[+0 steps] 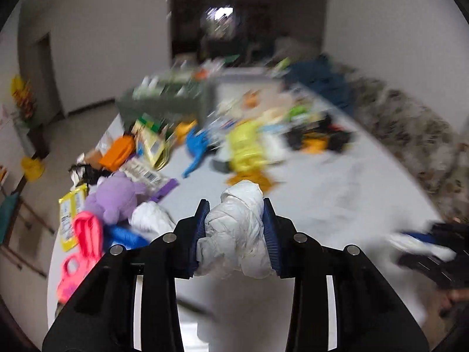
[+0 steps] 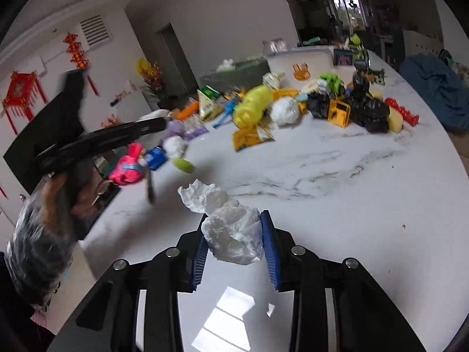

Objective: Collect trash
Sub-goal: 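Grasp crumpled white tissue with the left tool while the right grasps crumpled white paper, then carry both tissues over the cardboard box and open both tools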

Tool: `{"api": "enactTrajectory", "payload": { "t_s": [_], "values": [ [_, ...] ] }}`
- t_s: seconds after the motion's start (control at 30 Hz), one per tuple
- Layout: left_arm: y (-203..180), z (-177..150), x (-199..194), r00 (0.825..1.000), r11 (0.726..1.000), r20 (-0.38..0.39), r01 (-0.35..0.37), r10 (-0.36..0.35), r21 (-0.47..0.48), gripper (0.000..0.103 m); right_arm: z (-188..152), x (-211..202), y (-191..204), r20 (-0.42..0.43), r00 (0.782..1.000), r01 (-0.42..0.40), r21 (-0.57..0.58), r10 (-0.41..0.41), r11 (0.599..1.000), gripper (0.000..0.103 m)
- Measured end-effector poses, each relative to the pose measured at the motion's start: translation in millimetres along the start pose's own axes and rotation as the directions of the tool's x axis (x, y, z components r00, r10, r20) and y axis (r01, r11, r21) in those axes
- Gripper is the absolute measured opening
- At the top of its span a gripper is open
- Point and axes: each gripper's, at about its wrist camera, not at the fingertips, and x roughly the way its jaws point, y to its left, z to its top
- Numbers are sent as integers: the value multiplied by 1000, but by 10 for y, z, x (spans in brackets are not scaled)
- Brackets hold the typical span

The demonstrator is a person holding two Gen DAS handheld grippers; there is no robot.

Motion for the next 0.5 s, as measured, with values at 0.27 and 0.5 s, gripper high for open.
{"api": "enactTrajectory", "payload": {
  "t_s": [0.27, 0.5],
  "values": [
    [-650, -909, -1389, 993, 988, 80, 77, -89, 134, 37, -537, -695, 703, -5, 996, -84, -64, 84, 994, 34],
    [-794, -2087, -1302, 989, 975, -88, 129, -115, 180, 37, -1519, -703, 1074, -182, 981, -82, -87, 65, 993, 34]
  ]
}}
